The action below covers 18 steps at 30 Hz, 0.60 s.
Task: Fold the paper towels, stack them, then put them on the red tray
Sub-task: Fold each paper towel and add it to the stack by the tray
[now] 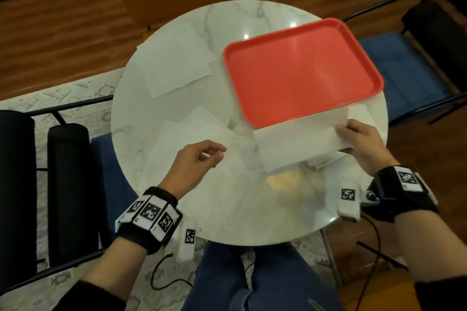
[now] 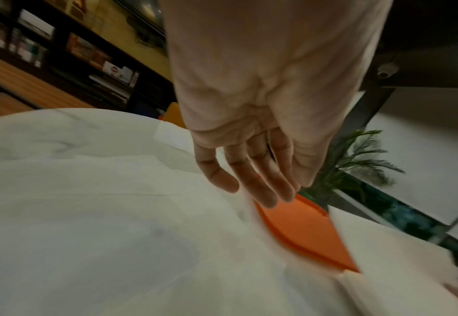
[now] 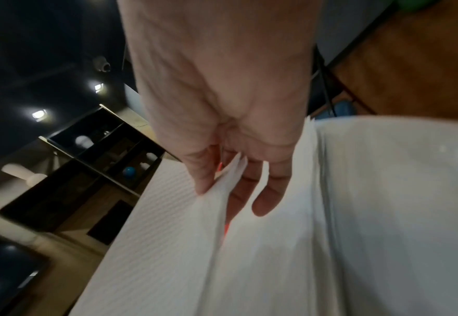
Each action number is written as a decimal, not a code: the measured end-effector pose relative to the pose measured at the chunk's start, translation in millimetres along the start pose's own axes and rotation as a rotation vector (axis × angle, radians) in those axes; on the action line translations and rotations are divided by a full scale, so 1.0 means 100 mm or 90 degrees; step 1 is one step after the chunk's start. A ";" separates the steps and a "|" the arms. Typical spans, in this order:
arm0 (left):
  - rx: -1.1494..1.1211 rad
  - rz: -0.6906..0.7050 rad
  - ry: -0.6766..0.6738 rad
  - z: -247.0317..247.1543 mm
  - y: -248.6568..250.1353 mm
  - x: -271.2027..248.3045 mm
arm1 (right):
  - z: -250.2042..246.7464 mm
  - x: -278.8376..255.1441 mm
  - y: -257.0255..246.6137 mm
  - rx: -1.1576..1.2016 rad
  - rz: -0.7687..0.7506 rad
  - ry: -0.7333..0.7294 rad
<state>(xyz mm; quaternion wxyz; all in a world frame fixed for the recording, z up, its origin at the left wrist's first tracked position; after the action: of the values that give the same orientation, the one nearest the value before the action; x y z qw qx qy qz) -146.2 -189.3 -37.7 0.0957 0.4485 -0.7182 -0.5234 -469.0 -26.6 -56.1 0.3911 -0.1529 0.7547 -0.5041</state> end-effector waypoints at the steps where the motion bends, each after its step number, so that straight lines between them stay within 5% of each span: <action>1: 0.011 -0.020 0.007 -0.02 -0.11 -0.04 | -0.14 0.09 0.03 -0.016 0.009 0.016; 7: 0.039 -0.164 0.101 -0.35 -0.93 -0.59 | -0.76 0.64 0.20 -0.162 0.094 0.088; 13: -0.022 -0.385 0.232 -0.64 -1.66 -1.32 | -0.83 0.85 0.22 -0.350 0.091 0.105; 18: -0.006 -0.540 0.217 -0.64 -1.98 -1.74 | -0.71 0.82 0.18 -0.478 0.071 0.154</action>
<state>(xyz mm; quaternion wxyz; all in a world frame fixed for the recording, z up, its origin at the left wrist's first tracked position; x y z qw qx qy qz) 100.7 -112.2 -118.1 -0.0081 0.7824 -0.4426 -0.4380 -571.8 -24.2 -94.2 0.2430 -0.1836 0.9343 -0.1854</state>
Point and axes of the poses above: each hand's wrist, its own x-axis towards the middle knuckle, its own z-axis out of the palm, y = z × x, the point moved 3 cm from there along x, towards the middle knuckle, and after that the axes turned 1 degree about y, right-handed, at the moved point
